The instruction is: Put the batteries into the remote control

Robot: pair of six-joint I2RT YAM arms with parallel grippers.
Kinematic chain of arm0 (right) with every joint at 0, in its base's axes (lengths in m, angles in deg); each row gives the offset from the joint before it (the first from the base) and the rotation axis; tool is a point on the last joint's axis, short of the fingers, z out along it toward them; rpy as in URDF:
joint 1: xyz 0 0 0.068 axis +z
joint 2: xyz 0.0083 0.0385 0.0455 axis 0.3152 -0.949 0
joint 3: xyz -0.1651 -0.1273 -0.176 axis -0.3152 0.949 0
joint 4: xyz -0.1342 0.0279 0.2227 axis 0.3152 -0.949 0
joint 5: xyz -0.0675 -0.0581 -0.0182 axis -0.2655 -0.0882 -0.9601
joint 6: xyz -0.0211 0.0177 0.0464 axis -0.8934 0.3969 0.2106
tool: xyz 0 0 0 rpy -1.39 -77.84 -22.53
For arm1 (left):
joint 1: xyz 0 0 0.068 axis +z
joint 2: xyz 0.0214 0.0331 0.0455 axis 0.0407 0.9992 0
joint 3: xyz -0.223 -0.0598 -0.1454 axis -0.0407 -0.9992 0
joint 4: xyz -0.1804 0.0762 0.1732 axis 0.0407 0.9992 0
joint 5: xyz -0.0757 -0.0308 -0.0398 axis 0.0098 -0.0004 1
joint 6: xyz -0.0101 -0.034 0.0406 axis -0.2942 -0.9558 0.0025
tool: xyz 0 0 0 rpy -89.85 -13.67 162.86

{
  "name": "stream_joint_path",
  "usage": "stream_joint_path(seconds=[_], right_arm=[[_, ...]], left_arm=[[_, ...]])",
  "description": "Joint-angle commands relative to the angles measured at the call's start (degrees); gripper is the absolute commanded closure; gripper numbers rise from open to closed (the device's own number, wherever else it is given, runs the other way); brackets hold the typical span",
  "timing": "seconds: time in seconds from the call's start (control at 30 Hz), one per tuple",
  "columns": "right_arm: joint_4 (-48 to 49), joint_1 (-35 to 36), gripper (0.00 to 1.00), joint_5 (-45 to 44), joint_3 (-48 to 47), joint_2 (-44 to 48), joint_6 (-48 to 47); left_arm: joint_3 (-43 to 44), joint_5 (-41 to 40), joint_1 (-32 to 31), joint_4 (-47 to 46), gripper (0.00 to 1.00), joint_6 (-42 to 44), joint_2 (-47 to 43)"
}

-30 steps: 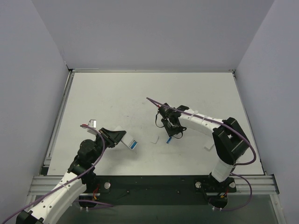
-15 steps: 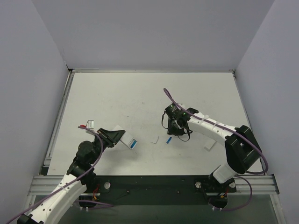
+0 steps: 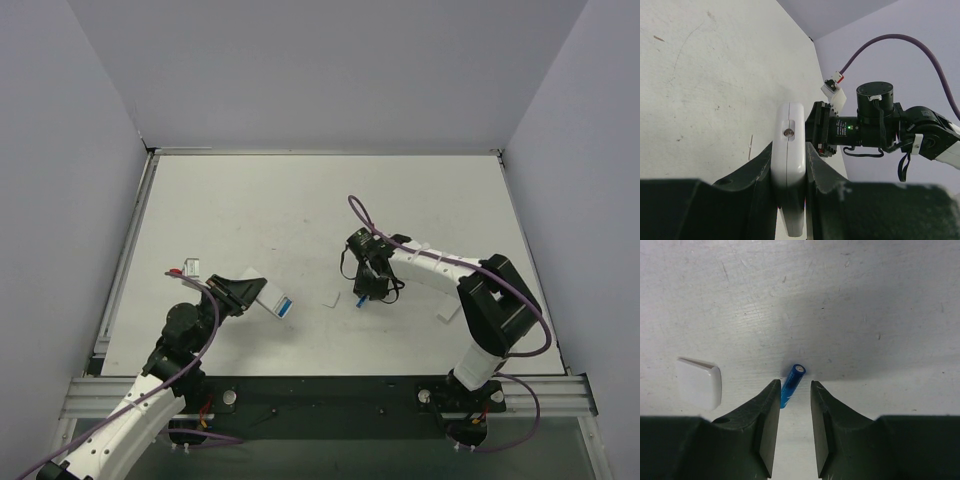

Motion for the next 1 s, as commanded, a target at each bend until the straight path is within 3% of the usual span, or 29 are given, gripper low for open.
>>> stream_joint_path(seconds=[0.0,0.4,0.5,0.6,0.77,0.97], right_arm=[[0.2,0.0,0.75,-0.7,-0.1,-0.9,2.6],[0.7,-0.3,0.82,-2.9,0.7,-4.2,2.6],[1.6,-0.4,0.92,-4.0,0.9,-3.4,1.9],[3.6,0.2,1.00,-5.7,1.4,1.3,0.2],[7.6,2.1,1.00,-7.6,1.2,10.1,-5.2],[22.1,6.5,1.00,-3.4,4.3,22.5,-11.0]], left_arm=[[0.3,-0.3,0.5,-2.3,1.00,-0.3,0.0],[-0.1,-0.2,0.5,-3.5,1.00,-0.8,1.0],[-0.5,0.0,0.5,-4.4,1.00,-1.4,1.3],[-1.5,0.0,0.5,-6.2,1.00,-2.8,1.3],[-4.1,-1.1,0.5,-10.6,1.00,-7.6,1.1],[-8.4,-4.0,0.4,-17.7,1.00,-13.3,0.3]])
